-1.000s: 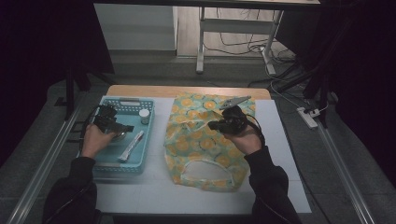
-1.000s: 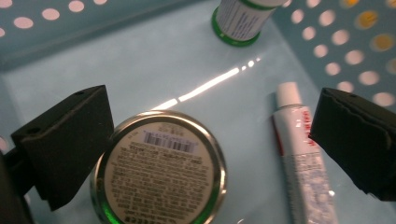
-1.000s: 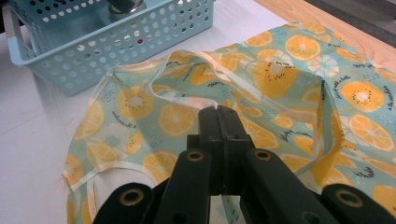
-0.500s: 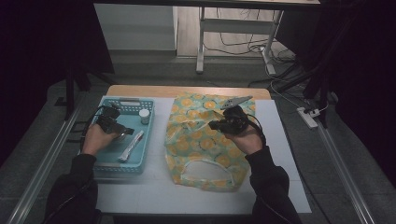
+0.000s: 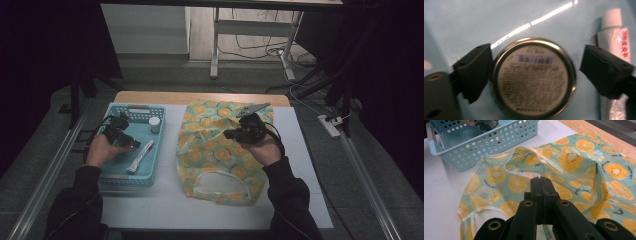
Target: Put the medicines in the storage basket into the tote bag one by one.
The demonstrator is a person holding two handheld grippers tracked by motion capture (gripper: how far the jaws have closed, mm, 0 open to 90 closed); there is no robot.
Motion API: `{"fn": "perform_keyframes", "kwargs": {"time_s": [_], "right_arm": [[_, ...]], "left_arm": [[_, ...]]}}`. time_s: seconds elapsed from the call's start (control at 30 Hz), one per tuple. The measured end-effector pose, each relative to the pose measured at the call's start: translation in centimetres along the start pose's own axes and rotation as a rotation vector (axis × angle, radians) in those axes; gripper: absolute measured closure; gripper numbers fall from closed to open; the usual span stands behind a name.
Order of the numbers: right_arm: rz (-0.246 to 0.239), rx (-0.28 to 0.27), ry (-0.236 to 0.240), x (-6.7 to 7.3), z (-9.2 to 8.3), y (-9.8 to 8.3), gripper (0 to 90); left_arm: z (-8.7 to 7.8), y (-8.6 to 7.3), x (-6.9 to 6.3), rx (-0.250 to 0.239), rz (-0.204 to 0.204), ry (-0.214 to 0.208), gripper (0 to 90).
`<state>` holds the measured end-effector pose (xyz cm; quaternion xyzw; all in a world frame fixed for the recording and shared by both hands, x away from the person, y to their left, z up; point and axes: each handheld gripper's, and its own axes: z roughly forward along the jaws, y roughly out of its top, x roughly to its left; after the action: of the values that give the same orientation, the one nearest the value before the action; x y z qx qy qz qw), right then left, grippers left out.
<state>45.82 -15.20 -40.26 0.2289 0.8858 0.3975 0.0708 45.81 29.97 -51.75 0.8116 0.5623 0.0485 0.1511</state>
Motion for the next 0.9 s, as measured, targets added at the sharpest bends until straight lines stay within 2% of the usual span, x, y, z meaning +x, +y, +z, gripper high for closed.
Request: {"fn": "perform_keyframes", "kwargs": {"time_s": [0.03,0.3,0.4,0.5,0.63,0.9], "right_arm": [[0.000,0.000,-0.001,0.0,0.0,0.0,90.0],[0.002,-0.002,-0.002,0.0,0.0,0.0,90.0],[0.002,-0.005,-0.003,-0.1,0.0,0.0,90.0],[0.002,-0.007,-0.005,-0.1,0.0,0.0,90.0],[0.002,-0.013,-0.008,-0.1,-0.1,0.0,90.0],[0.007,-0.023,-0.012,-0.2,-0.1,0.0,90.0]], "left_arm": [[0.0,-0.1,-0.1,0.003,0.003,0.004,20.2],[-0.2,-0.1,0.0,0.015,-0.032,-0.001,21.4],[-0.2,-0.2,-0.1,0.012,-0.033,-0.005,21.5],[-0.6,-0.3,0.0,-0.018,-0.047,-0.023,21.6],[-1.3,-0.4,-0.1,-0.058,-0.044,-0.042,21.7],[-3.6,-0.4,-1.5,-0.186,0.022,-0.094,21.7]]}}
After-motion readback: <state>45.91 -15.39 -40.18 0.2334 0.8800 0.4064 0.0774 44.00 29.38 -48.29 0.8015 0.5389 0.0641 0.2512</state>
